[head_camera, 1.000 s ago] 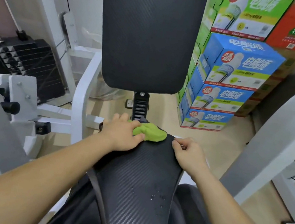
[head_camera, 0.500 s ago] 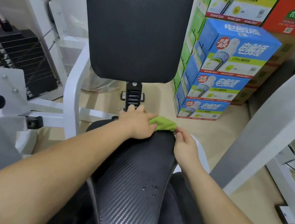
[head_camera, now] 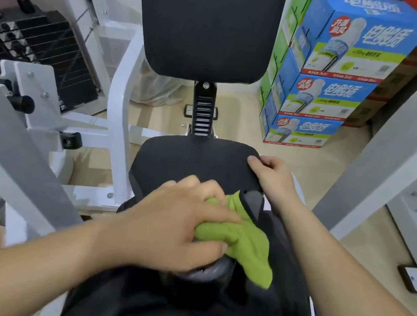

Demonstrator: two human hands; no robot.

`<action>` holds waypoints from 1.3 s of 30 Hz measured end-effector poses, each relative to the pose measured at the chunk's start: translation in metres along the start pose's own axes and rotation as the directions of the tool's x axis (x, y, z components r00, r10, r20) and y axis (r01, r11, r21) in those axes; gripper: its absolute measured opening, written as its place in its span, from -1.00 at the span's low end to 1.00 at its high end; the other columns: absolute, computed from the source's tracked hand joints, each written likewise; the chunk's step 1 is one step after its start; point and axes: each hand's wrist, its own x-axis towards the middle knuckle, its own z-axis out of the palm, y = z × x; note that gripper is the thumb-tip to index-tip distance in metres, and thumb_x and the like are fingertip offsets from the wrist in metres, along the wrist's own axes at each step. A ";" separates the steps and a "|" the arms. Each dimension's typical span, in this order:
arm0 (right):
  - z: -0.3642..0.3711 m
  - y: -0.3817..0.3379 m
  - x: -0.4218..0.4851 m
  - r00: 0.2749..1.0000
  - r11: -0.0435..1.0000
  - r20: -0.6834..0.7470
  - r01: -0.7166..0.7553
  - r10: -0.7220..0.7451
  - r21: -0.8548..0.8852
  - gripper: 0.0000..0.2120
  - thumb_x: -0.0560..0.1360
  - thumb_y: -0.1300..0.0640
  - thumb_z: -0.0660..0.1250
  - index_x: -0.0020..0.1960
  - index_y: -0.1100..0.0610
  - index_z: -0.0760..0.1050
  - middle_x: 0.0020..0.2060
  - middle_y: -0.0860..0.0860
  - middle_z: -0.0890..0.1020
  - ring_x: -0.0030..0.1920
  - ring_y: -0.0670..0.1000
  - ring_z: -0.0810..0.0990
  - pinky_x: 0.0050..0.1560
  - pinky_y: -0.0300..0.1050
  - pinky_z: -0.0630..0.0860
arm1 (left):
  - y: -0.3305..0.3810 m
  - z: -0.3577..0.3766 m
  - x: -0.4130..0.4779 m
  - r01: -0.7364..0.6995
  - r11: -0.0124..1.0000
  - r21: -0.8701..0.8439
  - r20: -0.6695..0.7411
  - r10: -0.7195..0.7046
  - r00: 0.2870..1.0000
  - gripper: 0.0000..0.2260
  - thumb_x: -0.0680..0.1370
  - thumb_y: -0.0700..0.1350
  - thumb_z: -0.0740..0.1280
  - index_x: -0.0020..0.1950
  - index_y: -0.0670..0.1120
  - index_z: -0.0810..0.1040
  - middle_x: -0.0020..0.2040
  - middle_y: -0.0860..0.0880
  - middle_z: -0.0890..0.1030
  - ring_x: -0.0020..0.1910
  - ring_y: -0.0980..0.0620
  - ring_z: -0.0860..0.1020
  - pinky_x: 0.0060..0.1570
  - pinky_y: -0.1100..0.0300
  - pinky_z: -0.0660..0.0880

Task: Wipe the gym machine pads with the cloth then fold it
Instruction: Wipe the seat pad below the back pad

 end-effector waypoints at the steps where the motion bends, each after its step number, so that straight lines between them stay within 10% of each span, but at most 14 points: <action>1: -0.001 0.000 -0.001 1.000 1.000 -0.002 0.002 -0.002 0.009 -0.70 0.52 -0.08 0.44 0.06 0.14 0.64 -0.11 -0.01 0.72 -0.11 0.01 0.64 -0.05 -0.03 0.55 | -0.004 -0.003 0.011 0.033 0.999 -0.001 0.008 -0.033 0.999 -0.62 0.49 0.28 0.25 0.32 0.42 0.45 0.11 0.27 0.41 0.03 0.11 0.39 0.14 -0.04 0.44; 5: -0.004 0.003 -0.003 1.000 0.998 -0.007 0.029 -0.030 -0.051 -0.70 0.62 0.00 0.39 0.19 0.23 0.61 -0.02 0.05 0.68 -0.05 0.01 0.60 -0.05 -0.10 0.48 | -0.003 0.006 0.037 0.186 0.982 0.031 -0.038 -0.184 0.982 -0.58 0.47 0.26 0.20 0.34 0.43 0.45 0.13 0.26 0.39 0.11 0.07 0.37 0.24 -0.10 0.39; 12: 0.002 -0.003 -0.007 0.999 0.998 -0.028 -0.020 0.019 -0.067 -0.68 0.56 -0.12 0.33 0.11 0.11 0.61 -0.12 -0.06 0.65 -0.12 -0.01 0.57 -0.07 -0.07 0.45 | 0.015 0.001 -0.031 -0.101 0.995 0.003 -0.002 0.101 0.995 -0.65 0.43 0.17 0.33 0.21 0.37 0.59 0.13 0.27 0.43 0.05 0.12 0.42 0.08 0.01 0.38; 18: -0.001 -0.004 -0.008 0.999 0.993 -0.034 0.034 -0.038 -0.109 -0.81 0.64 0.09 0.31 0.10 0.19 0.59 -0.12 -0.01 0.63 -0.15 -0.05 0.54 -0.19 -0.25 0.43 | -0.017 0.006 0.036 0.255 0.966 0.032 -0.067 -0.253 0.965 -0.58 0.49 0.24 0.20 0.36 0.43 0.42 0.15 0.23 0.40 0.17 0.03 0.39 0.25 -0.07 0.37; 23: -0.001 0.005 -0.004 0.998 0.989 -0.053 0.010 -0.018 -0.150 -0.83 0.60 -0.02 0.30 0.01 0.05 0.60 -0.18 -0.11 0.65 -0.12 0.00 0.59 0.04 0.03 0.53 | 0.000 0.007 0.004 0.028 0.999 -0.042 -0.004 -0.029 1.000 -0.60 0.49 0.26 0.27 0.33 0.38 0.50 0.15 0.25 0.41 0.08 0.07 0.40 0.16 -0.06 0.38; 32: 0.001 0.017 0.002 0.995 0.988 -0.098 -0.020 0.035 0.154 -0.82 0.66 0.26 0.24 0.07 0.20 0.63 -0.10 0.02 0.67 -0.06 0.01 0.58 -0.03 -0.09 0.50 | -0.069 0.008 0.160 0.223 0.974 0.028 0.096 -0.225 0.970 -0.60 0.58 0.21 0.20 0.41 0.49 0.33 0.20 0.18 0.39 0.25 -0.09 0.36 0.30 -0.12 0.35; 39: -0.011 -0.002 0.016 0.995 0.969 -0.080 0.045 -0.066 -0.244 -0.71 0.65 0.03 0.24 -0.13 0.17 0.58 -0.30 -0.03 0.56 -0.24 0.01 0.46 -0.23 -0.05 0.35 | -0.114 0.000 0.200 0.399 0.914 0.076 0.038 -0.402 0.915 -0.60 0.52 0.28 0.21 0.37 0.38 0.46 0.23 0.02 0.49 0.31 -0.15 0.42 0.29 -0.08 0.45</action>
